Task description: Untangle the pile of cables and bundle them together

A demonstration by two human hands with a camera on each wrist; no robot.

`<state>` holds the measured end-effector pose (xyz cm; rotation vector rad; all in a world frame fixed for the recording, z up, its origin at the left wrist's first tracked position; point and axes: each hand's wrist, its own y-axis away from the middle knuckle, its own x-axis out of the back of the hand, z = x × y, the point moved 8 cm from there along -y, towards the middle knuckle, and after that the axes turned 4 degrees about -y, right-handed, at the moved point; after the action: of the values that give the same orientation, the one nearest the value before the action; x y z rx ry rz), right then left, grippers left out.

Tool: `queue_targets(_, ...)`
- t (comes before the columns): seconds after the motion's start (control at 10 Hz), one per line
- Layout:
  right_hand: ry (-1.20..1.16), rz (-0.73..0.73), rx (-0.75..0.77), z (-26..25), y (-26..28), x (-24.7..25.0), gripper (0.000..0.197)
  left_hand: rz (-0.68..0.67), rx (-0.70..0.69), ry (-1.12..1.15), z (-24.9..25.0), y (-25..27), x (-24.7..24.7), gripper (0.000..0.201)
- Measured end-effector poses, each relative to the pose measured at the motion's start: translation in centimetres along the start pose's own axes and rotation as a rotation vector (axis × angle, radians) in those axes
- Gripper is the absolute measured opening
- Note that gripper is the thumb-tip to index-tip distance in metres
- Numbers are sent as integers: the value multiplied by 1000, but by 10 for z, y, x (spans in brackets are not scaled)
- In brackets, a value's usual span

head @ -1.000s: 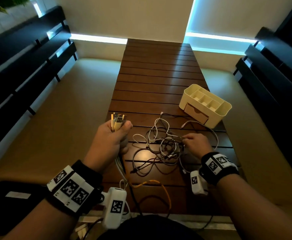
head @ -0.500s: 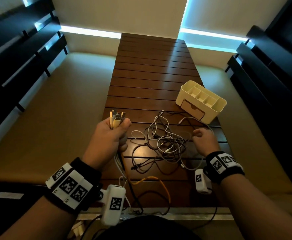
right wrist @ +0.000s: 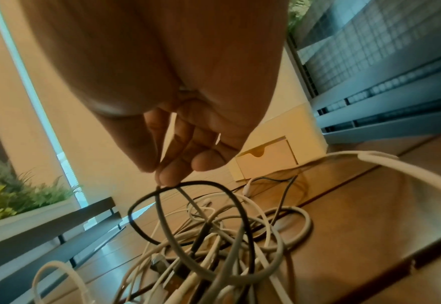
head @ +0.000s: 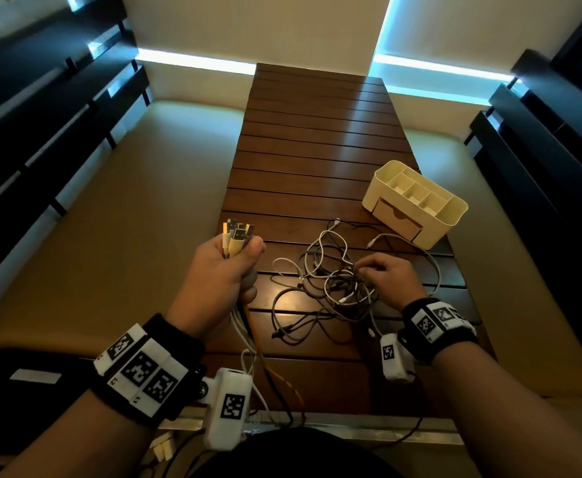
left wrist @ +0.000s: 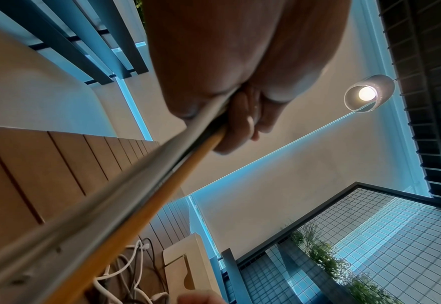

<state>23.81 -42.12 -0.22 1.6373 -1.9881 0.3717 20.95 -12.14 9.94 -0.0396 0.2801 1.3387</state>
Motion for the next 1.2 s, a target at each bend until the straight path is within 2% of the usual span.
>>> queue_targets(0.1, 54, 156, -82, 17, -8, 21, 14, 16, -5, 7, 0, 0, 4, 29)
queue_targets(0.2, 156, 69, -206, 35, -16, 19, 5, 21, 0, 7, -1, -1, 4, 30)
queue_targets(0.3, 269, -98, -265, 46, -17, 1, 9, 16, 5, -1, -1, -4, -1, 30)
queue_targets(0.4, 357, -120, -272, 49, -17, -6, 7, 6, 6, -2, 0, -6, -5, 31)
queue_targets(0.5, 346, -75, -276, 48, -17, -1, 3, 4, 9, -9, 0, -7, -7, 30)
queue_targets(0.6, 196, 35, -234, 30, -13, 15, 8, 14, 5, -2, 0, -7, -6, 27)
queue_targets(0.7, -3, 232, -207, 8, -1, 42, 12, 12, 4, 13, 1, -7, -8, 26)
queue_targets(0.8, -38, 275, -266, 9, 8, 51, 11, 0, 3, 17, 1, -6, -11, 24)
queue_targets(0.9, -215, 299, -259, 8, 13, 54, 13, -19, -5, 16, 0, -6, -16, 23)
queue_targets(1.0, -517, 360, -139, -13, 16, 65, 22, -29, -14, 2, -1, -5, -20, 25)
queue_targets(1.1, -646, 316, -164, -17, 16, 64, 20, -54, -26, -9, -1, -5, -27, 28)
queue_targets(1.2, -653, 244, -220, -13, 24, 56, 5, -53, -19, -4, -2, -4, -33, 34)
